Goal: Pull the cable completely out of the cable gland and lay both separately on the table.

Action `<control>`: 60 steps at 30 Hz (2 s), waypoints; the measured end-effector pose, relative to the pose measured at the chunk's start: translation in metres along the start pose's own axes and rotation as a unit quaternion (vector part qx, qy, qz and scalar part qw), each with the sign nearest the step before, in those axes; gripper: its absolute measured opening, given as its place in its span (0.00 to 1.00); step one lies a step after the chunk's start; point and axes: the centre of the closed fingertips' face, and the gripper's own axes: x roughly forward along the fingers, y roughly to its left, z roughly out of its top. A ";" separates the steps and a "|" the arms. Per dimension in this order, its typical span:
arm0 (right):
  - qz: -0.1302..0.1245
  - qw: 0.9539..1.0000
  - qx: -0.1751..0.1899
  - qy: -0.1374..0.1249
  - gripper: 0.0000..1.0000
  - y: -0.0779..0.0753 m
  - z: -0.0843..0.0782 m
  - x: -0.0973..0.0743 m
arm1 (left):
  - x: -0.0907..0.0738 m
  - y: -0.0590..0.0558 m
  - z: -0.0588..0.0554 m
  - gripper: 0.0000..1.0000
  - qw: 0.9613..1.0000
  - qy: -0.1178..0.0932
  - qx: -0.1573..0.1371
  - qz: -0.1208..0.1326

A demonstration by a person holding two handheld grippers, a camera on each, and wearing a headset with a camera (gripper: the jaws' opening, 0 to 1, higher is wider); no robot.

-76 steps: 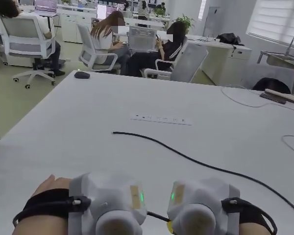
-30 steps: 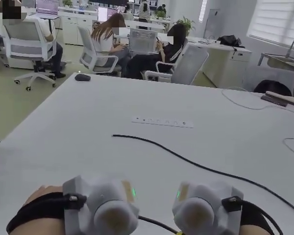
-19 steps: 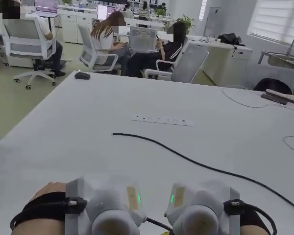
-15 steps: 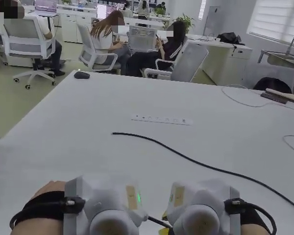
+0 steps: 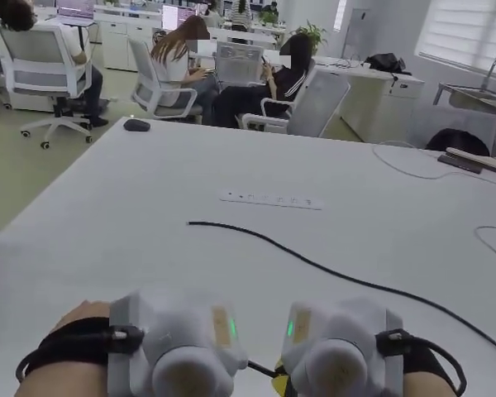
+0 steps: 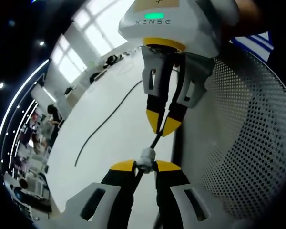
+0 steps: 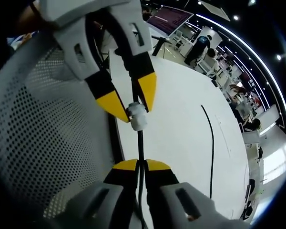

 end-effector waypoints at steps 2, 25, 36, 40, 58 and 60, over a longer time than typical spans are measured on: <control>-0.002 1.000 0.001 -0.002 0.03 0.000 0.000 -0.001 | 0.000 0.000 0.000 0.17 1.000 0.000 0.000 0.001; -0.065 0.997 0.029 0.043 0.03 -0.026 -0.020 -0.006 | -0.002 0.025 -0.026 0.17 0.996 0.046 -0.055 0.047; -0.112 0.990 0.058 0.059 0.03 -0.045 -0.033 -0.016 | -0.009 0.040 -0.037 0.16 0.989 0.049 -0.117 0.075; -0.112 0.990 0.073 0.049 0.02 -0.046 -0.031 -0.017 | -0.009 0.039 -0.030 0.17 0.988 0.026 -0.135 0.065; -0.019 0.974 0.222 -0.047 0.03 -0.176 -0.011 0.042 | -0.008 0.037 -0.030 0.17 0.990 0.027 -0.126 0.059; -0.026 0.968 0.245 -0.039 0.04 -0.199 -0.023 0.062 | -0.008 0.038 -0.031 0.17 0.990 0.028 -0.127 0.061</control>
